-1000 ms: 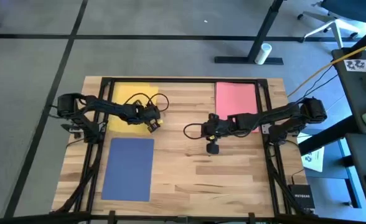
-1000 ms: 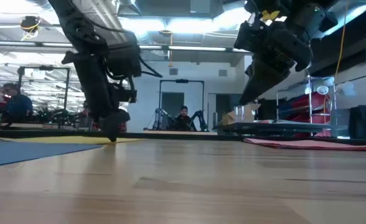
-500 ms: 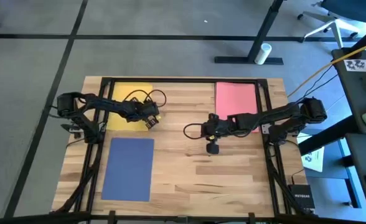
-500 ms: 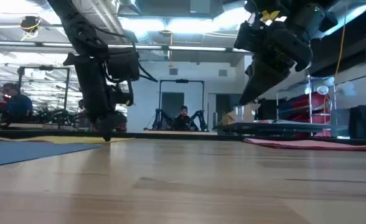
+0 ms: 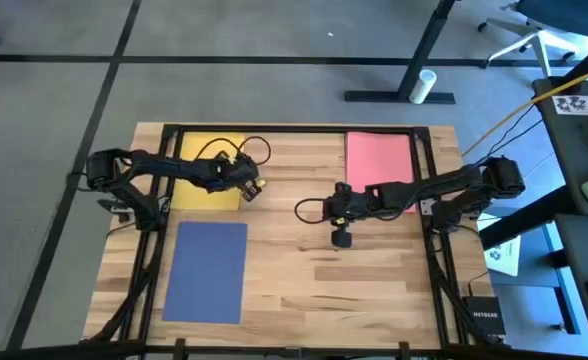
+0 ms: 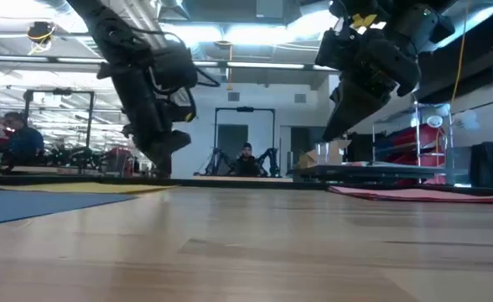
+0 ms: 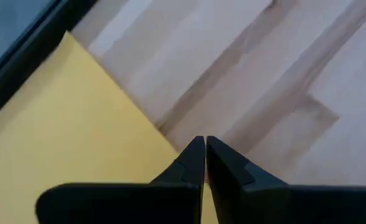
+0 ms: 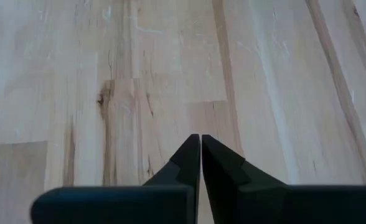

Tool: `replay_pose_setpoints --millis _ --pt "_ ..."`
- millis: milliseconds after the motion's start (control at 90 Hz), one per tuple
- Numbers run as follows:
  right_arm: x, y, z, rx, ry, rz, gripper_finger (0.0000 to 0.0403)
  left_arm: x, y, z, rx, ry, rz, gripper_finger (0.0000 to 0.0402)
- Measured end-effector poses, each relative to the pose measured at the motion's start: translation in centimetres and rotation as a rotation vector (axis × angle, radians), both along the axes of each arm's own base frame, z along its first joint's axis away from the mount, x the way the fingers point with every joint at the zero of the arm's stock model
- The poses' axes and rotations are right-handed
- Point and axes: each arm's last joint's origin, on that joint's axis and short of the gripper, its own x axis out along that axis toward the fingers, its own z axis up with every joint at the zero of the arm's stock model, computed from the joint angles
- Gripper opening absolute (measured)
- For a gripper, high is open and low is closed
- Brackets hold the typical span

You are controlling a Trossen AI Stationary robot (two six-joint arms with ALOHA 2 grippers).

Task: Organize paper
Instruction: Stack the yellow paper on top of the yellow paper

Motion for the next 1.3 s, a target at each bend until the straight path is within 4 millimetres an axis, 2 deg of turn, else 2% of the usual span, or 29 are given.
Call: replay_pose_setpoints --millis 356,533,622,789,989,1133,1300 --pt "0.0 0.0 0.0 0.0 0.0 0.0 0.0004 -0.1 1.9 -1.2 -0.018 0.002 0.04 0.0" --pt "0.0 0.0 0.0 0.0 0.0 0.0 0.0004 -0.5 2.1 -0.4 0.033 -0.019 0.122 0.0" --pt "0.0 0.0 0.0 0.0 0.002 0.0 0.0004 -1.3 2.2 0.0 0.058 0.01 0.213 0.0" --pt "0.0 0.0 0.0 0.0 0.001 0.0 0.0004 -3.5 2.7 -0.7 0.006 0.115 0.374 0.0" --pt "0.0 0.0 0.0 0.0 0.0 0.0 0.0004 -4.9 3.1 -1.4 -0.017 0.165 0.439 0.0" --pt "0.0 0.0 0.0 0.0 0.0 0.0 0.0004 -4.7 3.0 -1.4 -0.011 0.154 0.426 0.0" --pt "0.0 0.0 0.0 0.0 0.0 0.0 0.0004 -3.0 2.8 -0.9 0.002 0.052 0.333 0.0"
